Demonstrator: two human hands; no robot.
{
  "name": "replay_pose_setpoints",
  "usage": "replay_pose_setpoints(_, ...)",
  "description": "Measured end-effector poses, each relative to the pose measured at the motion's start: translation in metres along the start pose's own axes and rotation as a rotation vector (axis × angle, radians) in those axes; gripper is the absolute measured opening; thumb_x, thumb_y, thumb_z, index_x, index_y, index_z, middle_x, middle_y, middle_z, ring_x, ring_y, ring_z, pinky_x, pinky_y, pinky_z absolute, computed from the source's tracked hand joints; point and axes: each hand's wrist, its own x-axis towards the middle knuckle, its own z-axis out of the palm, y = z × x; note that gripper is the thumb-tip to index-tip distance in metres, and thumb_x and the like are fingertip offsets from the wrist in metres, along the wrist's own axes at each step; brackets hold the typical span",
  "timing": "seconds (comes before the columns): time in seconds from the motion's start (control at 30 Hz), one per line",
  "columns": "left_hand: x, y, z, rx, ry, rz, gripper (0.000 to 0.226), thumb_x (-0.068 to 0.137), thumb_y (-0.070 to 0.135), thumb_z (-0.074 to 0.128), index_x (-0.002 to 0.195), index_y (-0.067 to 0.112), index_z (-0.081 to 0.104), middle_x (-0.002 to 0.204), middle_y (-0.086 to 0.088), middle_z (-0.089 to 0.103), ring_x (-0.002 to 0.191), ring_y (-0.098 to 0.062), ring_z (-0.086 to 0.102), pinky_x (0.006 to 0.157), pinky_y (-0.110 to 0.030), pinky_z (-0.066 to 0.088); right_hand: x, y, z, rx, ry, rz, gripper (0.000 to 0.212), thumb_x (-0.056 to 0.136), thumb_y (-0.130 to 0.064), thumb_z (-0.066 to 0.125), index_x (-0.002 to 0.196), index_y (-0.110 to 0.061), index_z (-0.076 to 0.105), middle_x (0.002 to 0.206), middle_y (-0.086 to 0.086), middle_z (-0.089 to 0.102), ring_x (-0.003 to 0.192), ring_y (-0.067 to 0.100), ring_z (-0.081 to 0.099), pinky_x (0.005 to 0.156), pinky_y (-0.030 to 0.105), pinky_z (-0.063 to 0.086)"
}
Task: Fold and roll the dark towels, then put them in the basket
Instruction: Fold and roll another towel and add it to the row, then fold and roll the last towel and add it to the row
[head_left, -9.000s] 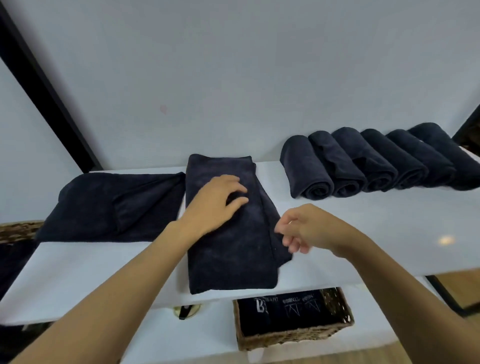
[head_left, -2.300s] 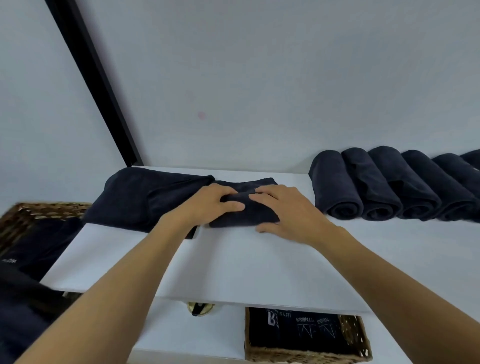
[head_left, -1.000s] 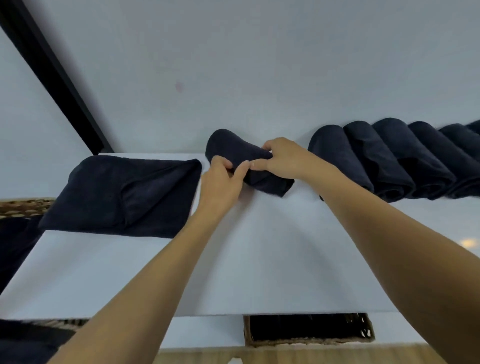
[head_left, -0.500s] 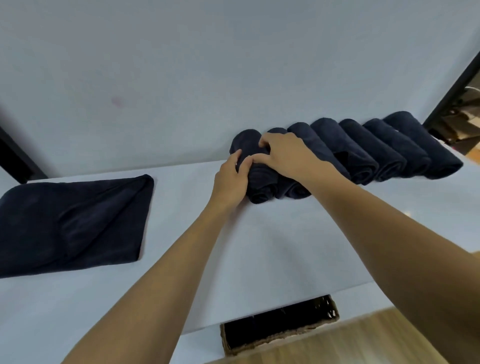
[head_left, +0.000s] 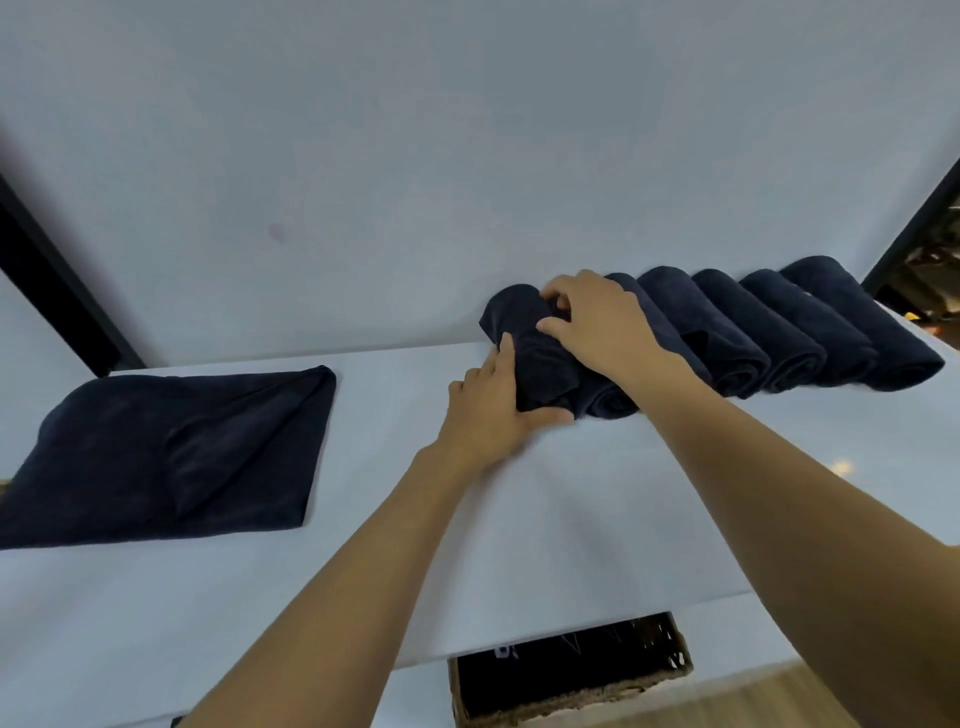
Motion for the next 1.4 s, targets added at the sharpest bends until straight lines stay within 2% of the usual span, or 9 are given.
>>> replay_pose_setpoints(0.1, -0.03, 0.001, -0.024, -0.329, -0.052, -0.006, 0.068, 0.076, 0.059, 0.069, 0.132, 0.045, 0.032, 0.106, 0.039, 0.048, 0.1, 0.015, 0.051, 0.08, -0.003, 0.039, -0.028, -0.03, -0.006, 0.235, 0.215, 0.007, 0.024, 0.095, -0.022, 0.055, 0.118, -0.019, 0.062, 0.11, 0.003, 0.06, 0.096, 0.02, 0.06, 0.09, 0.042, 0.05)
replay_pose_setpoints(0.2, -0.053, -0.007, -0.04, -0.261, 0.025, 0.008, 0.01, 0.092, 0.027, 0.059, 0.095, 0.036, 0.055, 0.08, 0.025, 0.056, 0.086, 0.0, 0.06, 0.058, -0.006, 0.039, -0.076, -0.09, 0.013, 0.401, 0.212, -0.189, 0.025, 0.093, -0.015, 0.054, 0.116, -0.017, 0.064, 0.109, 0.003, 0.059, 0.096, 0.02, 0.058, 0.088, 0.038, 0.049)
replay_pose_setpoints(0.33, -0.082, -0.053, -0.086, 0.09, 0.249, -0.044, 0.028, 0.082, 0.004, 0.059, 0.068, 0.027, 0.051, 0.066, 0.011, 0.055, 0.065, -0.015, 0.056, 0.057, -0.03, 0.04, -0.09, -0.148, 0.044, 0.543, -0.015, -0.264, 0.034, 0.096, -0.01, 0.045, 0.129, -0.017, 0.055, 0.12, 0.004, 0.057, 0.109, 0.023, 0.054, 0.093, 0.039, 0.047)
replay_pose_setpoints(0.4, -0.097, -0.091, -0.112, 0.411, 0.349, -0.162, 0.02, 0.082, 0.026, 0.067, 0.102, 0.029, 0.063, 0.098, 0.005, 0.065, 0.092, -0.026, 0.06, 0.073, -0.039, 0.044, -0.08, -0.165, 0.056, 0.523, -0.205, -0.253, 0.045, 0.094, -0.005, 0.046, 0.137, -0.018, 0.046, 0.128, 0.005, 0.053, 0.115, 0.026, 0.051, 0.094, 0.041, 0.046)
replay_pose_setpoints(0.5, -0.114, -0.134, -0.132, 0.686, 0.26, -0.553, 0.069, 0.084, 0.05, 0.063, 0.144, 0.025, 0.037, 0.136, -0.006, 0.05, 0.119, -0.033, 0.049, 0.094, -0.047, 0.04, -0.069, -0.196, 0.077, 0.38, -0.369, -0.353, 0.061, 0.092, -0.008, 0.053, 0.148, -0.02, 0.033, 0.147, 0.006, 0.039, 0.126, 0.03, 0.043, 0.1, 0.044, 0.043)
replay_pose_setpoints(0.73, -0.126, -0.155, -0.141, 0.438, 0.433, -0.49, 0.004, 0.091, 0.019, 0.055, 0.089, 0.017, 0.058, 0.085, 0.001, 0.057, 0.077, -0.017, 0.054, 0.06, -0.025, 0.037, -0.065, -0.256, 0.118, 0.083, -0.31, -0.522, 0.055, 0.093, -0.016, 0.052, 0.146, -0.017, 0.035, 0.136, 0.008, 0.046, 0.12, 0.035, 0.039, 0.087, 0.041, 0.042)
replay_pose_setpoints(1.03, -0.146, -0.111, -0.19, -0.086, 0.579, -0.248, 0.015, 0.08, 0.016, 0.077, 0.073, 0.018, 0.063, 0.074, 0.008, 0.069, 0.072, 0.0, 0.062, 0.067, -0.011, 0.043, -0.044, -0.246, 0.073, 0.18, -0.167, -0.661, 0.027, 0.087, -0.038, 0.064, 0.099, -0.016, 0.056, 0.103, 0.006, 0.052, 0.093, 0.025, 0.051, 0.074, 0.036, 0.039)
replay_pose_setpoints(1.17, -0.135, -0.057, -0.228, -0.088, 0.63, -0.106, 0.011, 0.078, 0.007, 0.077, 0.076, 0.014, 0.068, 0.075, 0.002, 0.071, 0.07, -0.007, 0.066, 0.069, -0.014, 0.051, -0.033, -0.241, 0.018, 0.463, -0.061, -0.659, 0.014, 0.089, -0.017, 0.056, 0.08, -0.019, 0.045, 0.08, -0.002, 0.053, 0.073, 0.02, 0.052, 0.069, 0.037, 0.044)
replay_pose_setpoints(1.4, -0.129, -0.032, -0.221, -0.072, 0.496, -0.188, 0.015, 0.075, 0.0, 0.076, 0.075, 0.014, 0.072, 0.074, 0.0, 0.073, 0.074, -0.012, 0.071, 0.081, -0.033, 0.058, -0.043, -0.215, 0.017, 0.613, -0.446, -0.513, 0.044, 0.087, -0.026, 0.069, 0.126, -0.02, 0.051, 0.121, -0.001, 0.061, 0.1, 0.018, 0.06, 0.085, 0.029, 0.048)
